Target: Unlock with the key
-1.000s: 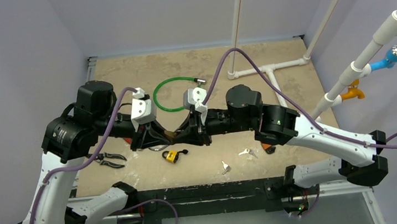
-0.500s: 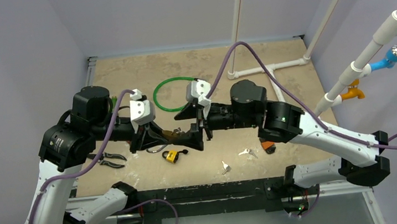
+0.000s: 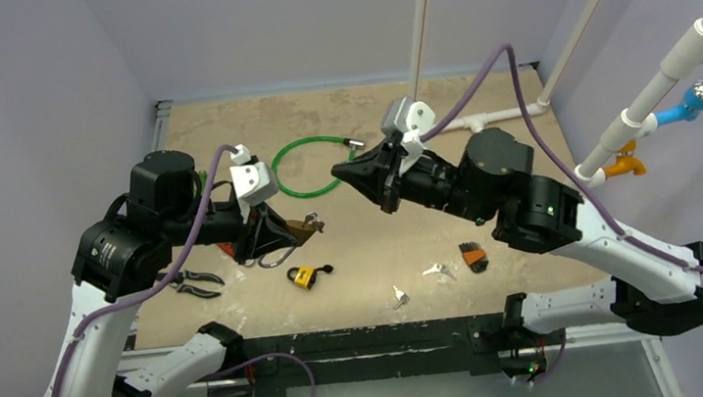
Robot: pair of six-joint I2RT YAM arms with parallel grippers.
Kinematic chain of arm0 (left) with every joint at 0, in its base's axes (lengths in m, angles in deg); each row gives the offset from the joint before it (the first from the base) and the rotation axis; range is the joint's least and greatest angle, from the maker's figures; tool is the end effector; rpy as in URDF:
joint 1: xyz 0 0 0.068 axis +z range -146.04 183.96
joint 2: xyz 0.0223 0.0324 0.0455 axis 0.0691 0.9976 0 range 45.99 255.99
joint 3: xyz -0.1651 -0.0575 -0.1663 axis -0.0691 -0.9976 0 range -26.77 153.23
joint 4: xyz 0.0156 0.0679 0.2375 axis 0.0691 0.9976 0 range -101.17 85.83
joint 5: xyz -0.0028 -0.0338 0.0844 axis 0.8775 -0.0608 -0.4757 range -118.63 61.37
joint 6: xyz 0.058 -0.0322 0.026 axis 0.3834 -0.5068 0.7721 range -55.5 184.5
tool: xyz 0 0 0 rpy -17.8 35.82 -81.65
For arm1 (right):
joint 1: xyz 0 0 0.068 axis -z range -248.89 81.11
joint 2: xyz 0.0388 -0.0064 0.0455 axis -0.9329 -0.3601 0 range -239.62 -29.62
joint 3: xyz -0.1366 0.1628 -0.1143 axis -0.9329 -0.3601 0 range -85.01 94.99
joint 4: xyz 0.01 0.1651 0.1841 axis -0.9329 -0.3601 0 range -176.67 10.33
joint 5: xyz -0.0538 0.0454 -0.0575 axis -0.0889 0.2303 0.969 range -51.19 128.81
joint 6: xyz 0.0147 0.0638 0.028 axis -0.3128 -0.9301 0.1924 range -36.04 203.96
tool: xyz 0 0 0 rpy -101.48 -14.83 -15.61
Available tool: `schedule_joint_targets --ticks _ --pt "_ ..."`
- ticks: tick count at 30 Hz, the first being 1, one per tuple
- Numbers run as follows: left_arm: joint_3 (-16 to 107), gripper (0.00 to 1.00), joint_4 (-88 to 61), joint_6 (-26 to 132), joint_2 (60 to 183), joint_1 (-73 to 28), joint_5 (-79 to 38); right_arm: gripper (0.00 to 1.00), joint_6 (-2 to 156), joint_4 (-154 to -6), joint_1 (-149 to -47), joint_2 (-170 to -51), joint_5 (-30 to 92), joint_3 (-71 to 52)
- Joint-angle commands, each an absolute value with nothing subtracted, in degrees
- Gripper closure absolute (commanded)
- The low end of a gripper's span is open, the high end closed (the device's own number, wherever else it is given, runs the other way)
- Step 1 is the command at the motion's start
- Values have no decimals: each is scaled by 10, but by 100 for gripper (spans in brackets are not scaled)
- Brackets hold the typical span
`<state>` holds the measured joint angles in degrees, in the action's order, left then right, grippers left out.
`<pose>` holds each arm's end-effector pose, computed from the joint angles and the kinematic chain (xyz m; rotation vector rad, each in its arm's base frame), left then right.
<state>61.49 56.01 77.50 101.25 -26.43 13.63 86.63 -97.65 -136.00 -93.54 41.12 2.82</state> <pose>0.1057 -0.1077 0.4133 1.1766 1.7935 -0.9710 0.0940 0.2166 0.4830 -0.8470 1.2743 0.8785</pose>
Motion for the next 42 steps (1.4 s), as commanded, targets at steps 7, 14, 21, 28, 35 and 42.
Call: schedule_joint_targets --ticks 7,14,21,28,35,42 --pt "611 100 459 662 1039 -264 129 100 913 -931 -1369 -982 607 -17" --pt "600 100 452 650 1045 -264 161 100 989 -899 -1389 -982 599 -39" --pt "608 100 459 651 1043 -263 172 100 1083 -887 -1440 -1007 651 -49" --pt "604 100 470 659 1038 -263 180 100 1160 -852 -1491 -1024 720 -67" --pt "606 100 467 659 1032 -263 173 100 1196 -830 -1528 -1030 754 -83" --pt "608 100 461 659 1029 -263 172 100 1196 -826 -1561 -1052 772 -90"
